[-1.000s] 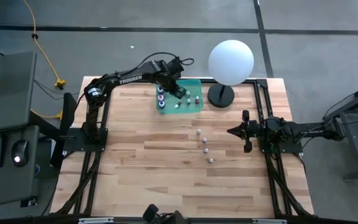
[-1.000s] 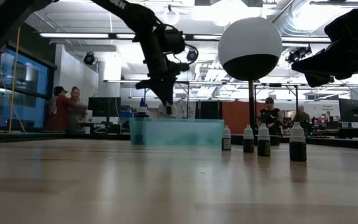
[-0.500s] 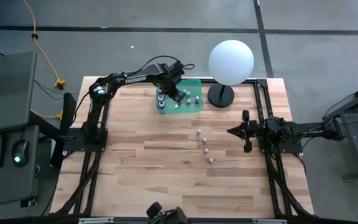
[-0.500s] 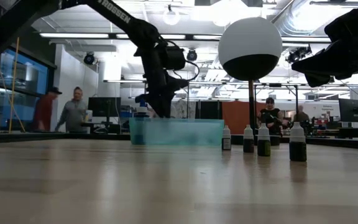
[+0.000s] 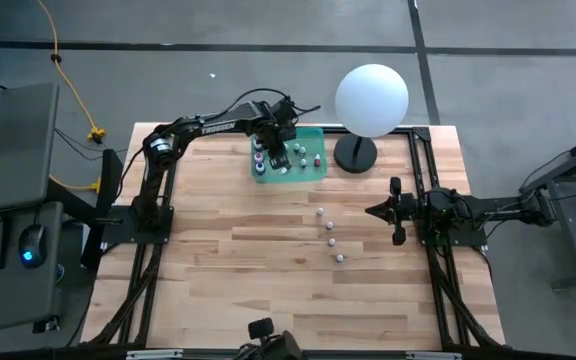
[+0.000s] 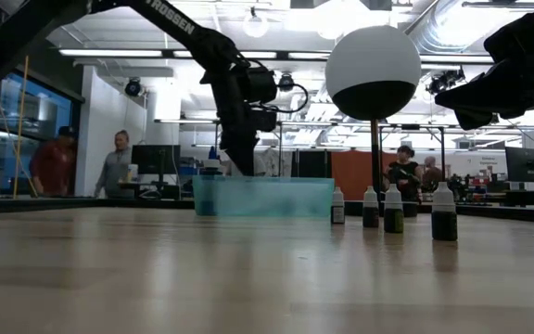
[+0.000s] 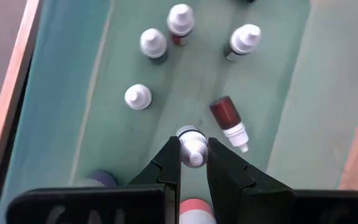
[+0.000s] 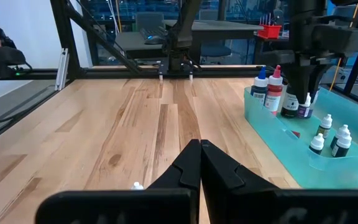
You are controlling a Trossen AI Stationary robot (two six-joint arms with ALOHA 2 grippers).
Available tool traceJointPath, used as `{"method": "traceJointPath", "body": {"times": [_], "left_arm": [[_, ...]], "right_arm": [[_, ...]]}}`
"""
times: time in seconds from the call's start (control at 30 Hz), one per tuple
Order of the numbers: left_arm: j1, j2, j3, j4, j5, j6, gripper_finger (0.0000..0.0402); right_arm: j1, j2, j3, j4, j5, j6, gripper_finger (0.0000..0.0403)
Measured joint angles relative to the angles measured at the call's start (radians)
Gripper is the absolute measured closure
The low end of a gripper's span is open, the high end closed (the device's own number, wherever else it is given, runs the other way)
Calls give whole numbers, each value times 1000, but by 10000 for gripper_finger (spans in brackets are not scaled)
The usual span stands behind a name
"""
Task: Pick & Place food coloring
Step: Put the purple food coloring bottle into the green bin
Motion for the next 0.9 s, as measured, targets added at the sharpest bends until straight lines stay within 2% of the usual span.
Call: {"method": "traceJointPath", "body": {"times": [0.23, 0.5, 0.9], "left_arm": [[0, 12, 2, 6, 29, 204, 360], [31, 71, 2, -9, 50, 231, 360], [54, 74, 1, 29, 77, 274, 357]], "right_arm": [[0, 0, 0, 0, 0, 0, 402], [0, 0, 0, 0, 0, 0, 402], [0, 0, 0, 0, 0, 0, 402]]}}
